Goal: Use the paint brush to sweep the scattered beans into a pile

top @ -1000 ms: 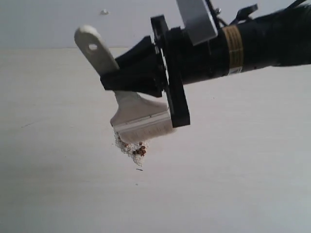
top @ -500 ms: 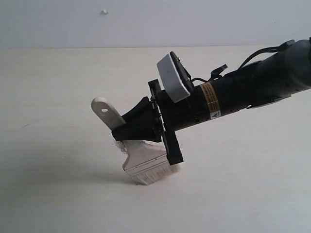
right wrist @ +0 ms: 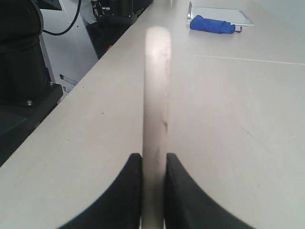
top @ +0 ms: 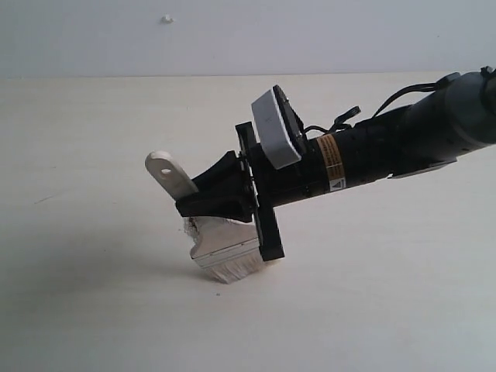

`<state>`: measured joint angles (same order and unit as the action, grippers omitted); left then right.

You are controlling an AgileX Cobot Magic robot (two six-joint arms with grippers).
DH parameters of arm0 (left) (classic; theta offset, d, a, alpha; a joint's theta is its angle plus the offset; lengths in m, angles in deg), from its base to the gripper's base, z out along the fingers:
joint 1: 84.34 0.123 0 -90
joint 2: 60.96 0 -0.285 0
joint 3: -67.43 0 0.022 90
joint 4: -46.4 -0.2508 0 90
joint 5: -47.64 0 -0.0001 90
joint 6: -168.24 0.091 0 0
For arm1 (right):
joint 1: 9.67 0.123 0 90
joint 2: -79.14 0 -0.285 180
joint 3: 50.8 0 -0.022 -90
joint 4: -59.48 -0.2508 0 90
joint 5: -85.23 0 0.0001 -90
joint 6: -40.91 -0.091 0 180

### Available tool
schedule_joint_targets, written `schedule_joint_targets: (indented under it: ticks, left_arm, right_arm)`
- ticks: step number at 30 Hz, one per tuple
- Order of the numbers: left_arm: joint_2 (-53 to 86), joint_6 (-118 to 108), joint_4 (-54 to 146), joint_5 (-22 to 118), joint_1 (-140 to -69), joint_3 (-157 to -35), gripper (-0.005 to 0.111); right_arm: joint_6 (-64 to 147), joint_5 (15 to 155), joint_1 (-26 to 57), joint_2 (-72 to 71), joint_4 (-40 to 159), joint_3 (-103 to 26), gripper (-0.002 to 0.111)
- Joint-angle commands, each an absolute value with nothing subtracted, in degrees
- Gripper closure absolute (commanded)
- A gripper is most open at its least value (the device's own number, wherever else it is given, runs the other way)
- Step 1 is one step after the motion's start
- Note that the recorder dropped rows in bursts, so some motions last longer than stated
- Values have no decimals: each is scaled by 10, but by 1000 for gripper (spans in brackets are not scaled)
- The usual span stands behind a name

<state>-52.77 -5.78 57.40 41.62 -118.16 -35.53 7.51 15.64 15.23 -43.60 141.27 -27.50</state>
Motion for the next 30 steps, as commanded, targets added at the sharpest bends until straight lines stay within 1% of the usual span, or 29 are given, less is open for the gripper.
schedule_joint_targets:
  ticks: [1, 16, 28, 30]
  left_arm:
    - [-532, -60, 573, 417, -1181, -353, 107]
    - [-532, -60, 573, 417, -1181, -353, 107]
    - [-532, -60, 573, 417, -1181, -353, 107]
    - [-532, -60, 573, 417, -1181, -353, 107]
  right_arm:
    - [89, 153, 150, -436, 1398, -286, 108]
    - [62, 153, 150, -420, 1410, -306, 108]
    - [-67, 153, 150, -280, 1436, -306, 108]
    - [-116, 186, 150, -242, 1456, -306, 108]
